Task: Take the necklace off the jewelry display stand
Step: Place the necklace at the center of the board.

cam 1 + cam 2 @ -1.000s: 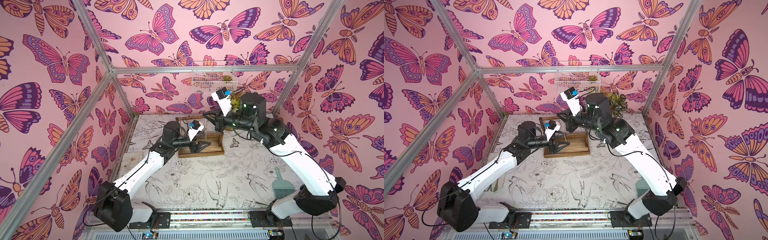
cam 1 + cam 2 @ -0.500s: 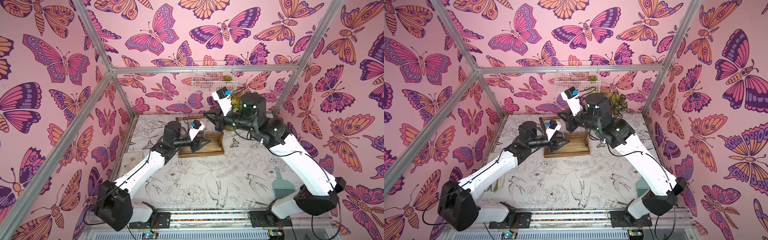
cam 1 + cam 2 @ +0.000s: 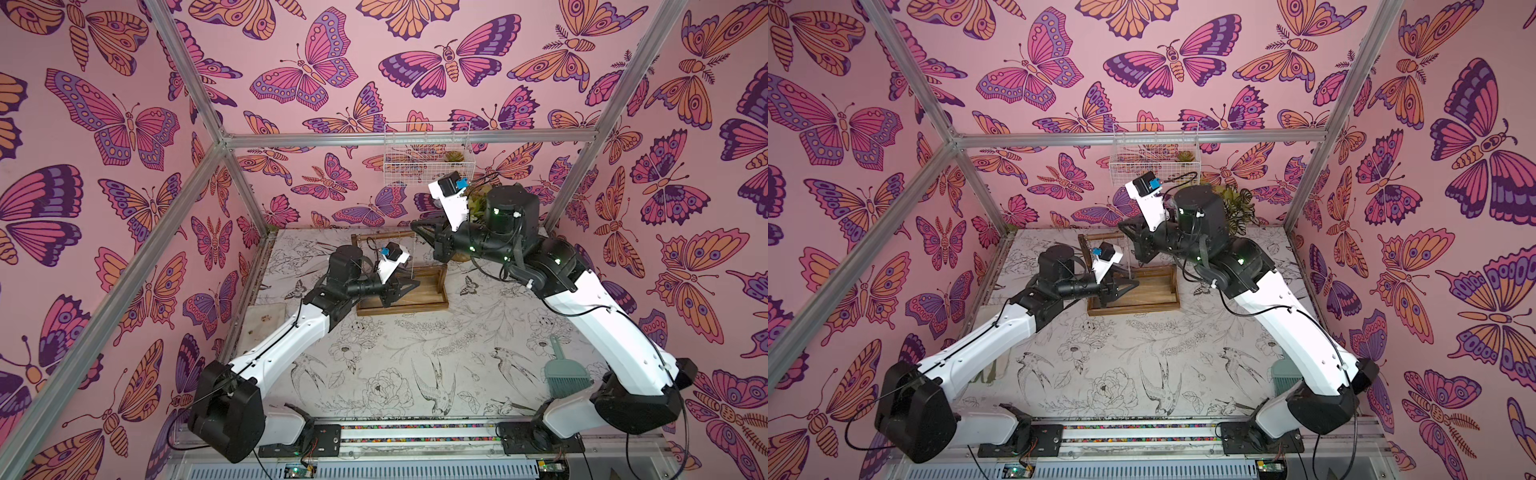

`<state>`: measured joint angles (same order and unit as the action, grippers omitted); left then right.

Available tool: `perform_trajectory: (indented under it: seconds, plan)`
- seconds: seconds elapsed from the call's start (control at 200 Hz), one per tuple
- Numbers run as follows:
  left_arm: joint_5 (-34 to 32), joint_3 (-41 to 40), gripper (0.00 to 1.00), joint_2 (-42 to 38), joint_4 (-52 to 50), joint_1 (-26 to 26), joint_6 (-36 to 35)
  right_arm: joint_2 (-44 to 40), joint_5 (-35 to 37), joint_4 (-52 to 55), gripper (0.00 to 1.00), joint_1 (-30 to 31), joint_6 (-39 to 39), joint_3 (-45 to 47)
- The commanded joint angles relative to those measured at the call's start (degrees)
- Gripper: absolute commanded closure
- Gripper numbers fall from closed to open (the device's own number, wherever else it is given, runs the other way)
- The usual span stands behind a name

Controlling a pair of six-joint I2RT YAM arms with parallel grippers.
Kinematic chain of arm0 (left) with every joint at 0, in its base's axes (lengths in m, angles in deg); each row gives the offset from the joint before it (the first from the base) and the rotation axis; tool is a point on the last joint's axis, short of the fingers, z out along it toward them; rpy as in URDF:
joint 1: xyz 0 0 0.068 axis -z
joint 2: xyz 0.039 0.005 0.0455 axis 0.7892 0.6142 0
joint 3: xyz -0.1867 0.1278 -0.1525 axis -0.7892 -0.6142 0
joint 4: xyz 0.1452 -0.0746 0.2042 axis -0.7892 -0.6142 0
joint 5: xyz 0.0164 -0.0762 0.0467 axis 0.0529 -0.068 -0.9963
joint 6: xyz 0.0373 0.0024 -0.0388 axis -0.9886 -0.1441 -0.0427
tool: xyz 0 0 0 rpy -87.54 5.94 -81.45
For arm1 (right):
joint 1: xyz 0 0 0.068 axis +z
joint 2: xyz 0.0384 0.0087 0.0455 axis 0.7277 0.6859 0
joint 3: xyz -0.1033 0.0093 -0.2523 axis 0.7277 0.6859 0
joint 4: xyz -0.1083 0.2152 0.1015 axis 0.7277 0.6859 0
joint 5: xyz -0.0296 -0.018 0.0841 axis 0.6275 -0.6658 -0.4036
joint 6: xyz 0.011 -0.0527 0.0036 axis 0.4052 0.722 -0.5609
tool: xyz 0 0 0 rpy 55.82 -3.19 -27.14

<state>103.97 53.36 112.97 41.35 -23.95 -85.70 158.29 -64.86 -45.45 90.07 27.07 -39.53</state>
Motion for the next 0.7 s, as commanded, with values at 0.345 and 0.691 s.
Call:
perform_trajectory:
  seconds: [0.345, 0.691]
  plan:
    - [-1.5, -1.2, 0.85, -1.8, 0.7, 0.4, 1.3, -1.7, 0.7, 0.2, 1.0, 0.4, 0.2, -1.2]
    - [-2.5, -2.4, 0.97, -2.7, 0.6, 0.6, 1.8, -1.8, 0.0, -0.7, 1.0, 0.4, -0.7, 0.6]
